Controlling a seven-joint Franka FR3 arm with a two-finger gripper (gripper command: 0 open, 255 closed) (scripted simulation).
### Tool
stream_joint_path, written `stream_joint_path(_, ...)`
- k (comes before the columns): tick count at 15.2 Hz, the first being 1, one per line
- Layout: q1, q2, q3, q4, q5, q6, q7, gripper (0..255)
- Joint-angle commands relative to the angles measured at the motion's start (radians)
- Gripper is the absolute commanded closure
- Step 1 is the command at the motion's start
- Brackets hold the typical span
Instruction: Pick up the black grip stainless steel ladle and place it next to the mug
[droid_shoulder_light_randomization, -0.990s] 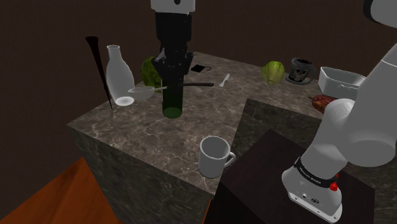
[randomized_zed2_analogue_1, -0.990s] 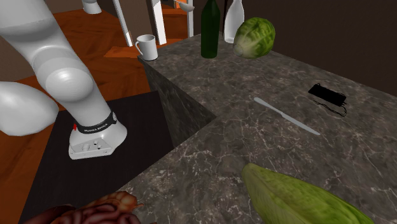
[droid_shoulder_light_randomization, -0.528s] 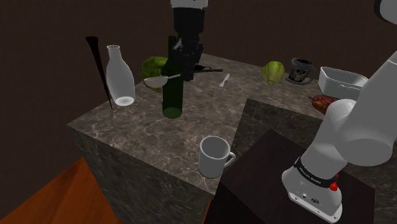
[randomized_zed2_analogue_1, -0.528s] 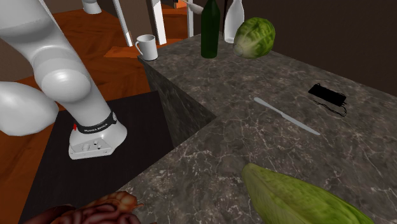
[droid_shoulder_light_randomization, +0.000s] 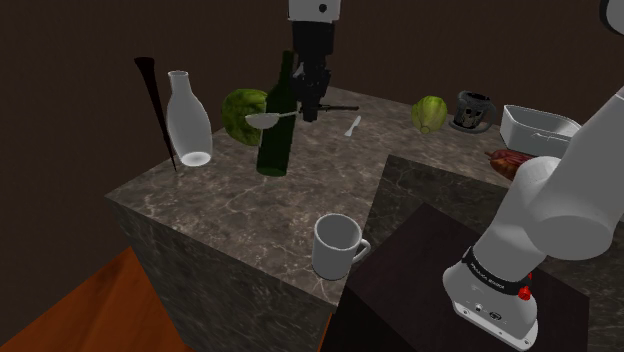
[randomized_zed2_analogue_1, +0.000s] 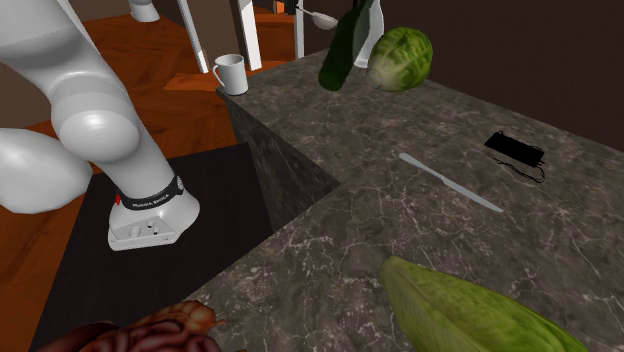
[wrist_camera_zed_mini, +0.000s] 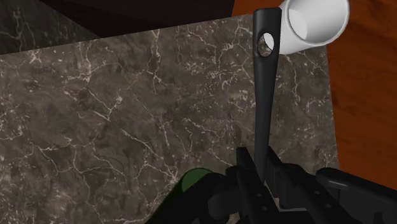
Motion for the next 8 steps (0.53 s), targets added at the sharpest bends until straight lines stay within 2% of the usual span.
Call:
stream_joint_path(1, 0.000, -0.002, -0.001, -0.028, 0.000, 0.026, -0.005, 255)
stream_joint_path(8, 0.001, 0.000, 0.001, -0.119, 0.002, 0.119, -0.014, 255)
